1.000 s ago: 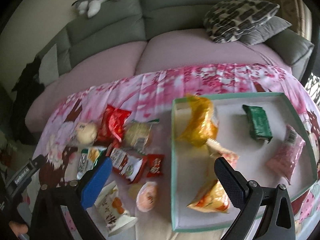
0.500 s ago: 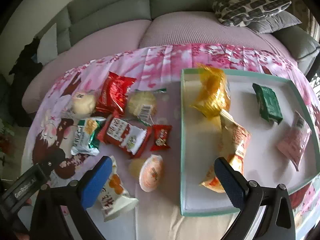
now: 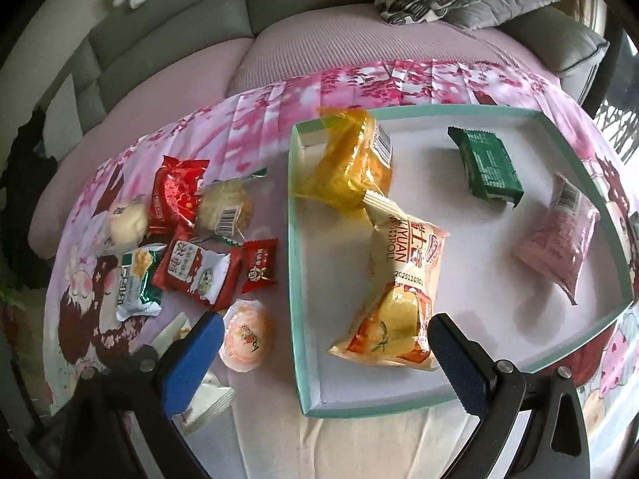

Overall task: Organize snacks
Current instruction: 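Lower the left tool onto the white cracker bag and close on it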

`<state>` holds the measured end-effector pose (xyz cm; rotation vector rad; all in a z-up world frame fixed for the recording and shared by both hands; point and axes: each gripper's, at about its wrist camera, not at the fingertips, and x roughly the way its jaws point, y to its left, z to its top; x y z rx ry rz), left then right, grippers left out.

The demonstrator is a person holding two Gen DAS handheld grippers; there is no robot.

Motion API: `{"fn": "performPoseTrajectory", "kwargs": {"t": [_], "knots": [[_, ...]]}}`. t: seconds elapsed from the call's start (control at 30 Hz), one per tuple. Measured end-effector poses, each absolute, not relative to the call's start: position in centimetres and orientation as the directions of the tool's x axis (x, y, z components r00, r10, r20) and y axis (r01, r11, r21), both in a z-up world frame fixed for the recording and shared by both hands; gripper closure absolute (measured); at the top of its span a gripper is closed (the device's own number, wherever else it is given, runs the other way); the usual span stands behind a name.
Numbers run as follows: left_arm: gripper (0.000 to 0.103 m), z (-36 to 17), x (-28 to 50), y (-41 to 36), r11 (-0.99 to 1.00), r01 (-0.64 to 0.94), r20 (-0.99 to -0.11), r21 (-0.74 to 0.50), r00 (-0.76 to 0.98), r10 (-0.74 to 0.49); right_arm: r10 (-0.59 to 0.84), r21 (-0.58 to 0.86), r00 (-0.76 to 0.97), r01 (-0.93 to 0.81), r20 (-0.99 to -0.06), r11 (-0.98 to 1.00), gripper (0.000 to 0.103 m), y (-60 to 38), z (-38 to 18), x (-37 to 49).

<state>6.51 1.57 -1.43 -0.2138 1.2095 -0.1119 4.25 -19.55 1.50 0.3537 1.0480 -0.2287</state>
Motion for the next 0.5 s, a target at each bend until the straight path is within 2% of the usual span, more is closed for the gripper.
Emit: {"fn": "performPoseTrajectory", "kwargs": {"t": [0.2, 0.5], "knots": [[0.005, -2.5, 6.4, -1.3, 0.976, 0.046, -0.928, -0.212, 0.305, -0.216, -0.001, 0.197, 0.481, 0.362, -0.877, 0.911, 0.000, -20.1, 1.3, 4.5], [0.005, -3.5, 6.3, -4.9, 0.986, 0.112, -0.949, -0.122, 0.278, -0.149, 0.003, 0.208, 0.482, 0.373, -0.876, 0.904, 0.000, -20.5, 1.2, 4.5]]}}
